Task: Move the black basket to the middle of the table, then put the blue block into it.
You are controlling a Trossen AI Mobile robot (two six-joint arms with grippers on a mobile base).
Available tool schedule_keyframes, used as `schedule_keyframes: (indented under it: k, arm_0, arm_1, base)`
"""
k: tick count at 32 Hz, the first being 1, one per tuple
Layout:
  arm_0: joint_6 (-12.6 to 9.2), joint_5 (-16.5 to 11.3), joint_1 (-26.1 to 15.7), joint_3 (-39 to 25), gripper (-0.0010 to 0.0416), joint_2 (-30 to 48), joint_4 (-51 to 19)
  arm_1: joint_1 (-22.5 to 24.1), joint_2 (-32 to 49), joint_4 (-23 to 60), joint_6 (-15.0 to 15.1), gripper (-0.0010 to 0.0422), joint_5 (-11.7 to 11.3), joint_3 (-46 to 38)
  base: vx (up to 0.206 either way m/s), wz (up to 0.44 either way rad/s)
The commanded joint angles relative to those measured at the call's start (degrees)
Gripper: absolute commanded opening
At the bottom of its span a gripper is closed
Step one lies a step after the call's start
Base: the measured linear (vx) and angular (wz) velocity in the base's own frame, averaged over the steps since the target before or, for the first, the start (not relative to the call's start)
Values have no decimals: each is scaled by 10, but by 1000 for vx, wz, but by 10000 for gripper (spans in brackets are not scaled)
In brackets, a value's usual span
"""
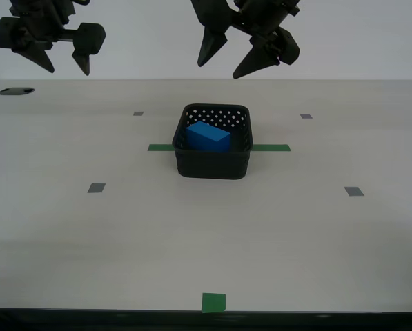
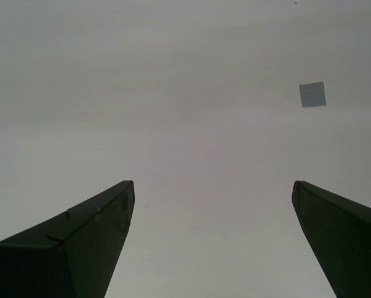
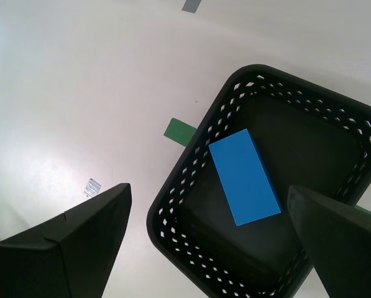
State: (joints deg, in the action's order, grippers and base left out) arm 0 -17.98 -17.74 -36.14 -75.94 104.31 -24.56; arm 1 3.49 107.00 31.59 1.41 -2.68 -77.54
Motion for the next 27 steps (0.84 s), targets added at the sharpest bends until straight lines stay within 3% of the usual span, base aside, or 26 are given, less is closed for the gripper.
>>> schedule_keyframes:
  k: [1,27]
  arm_0:
    - [0,0,0,-1,350,0,1]
    - [0,0,0,-1,350,0,1]
  arm_1:
    - [0,-1,0,2,348,2,0]
    - [0,-1,0,2,348,2,0]
  base:
    - [0,0]
    - [0,0]
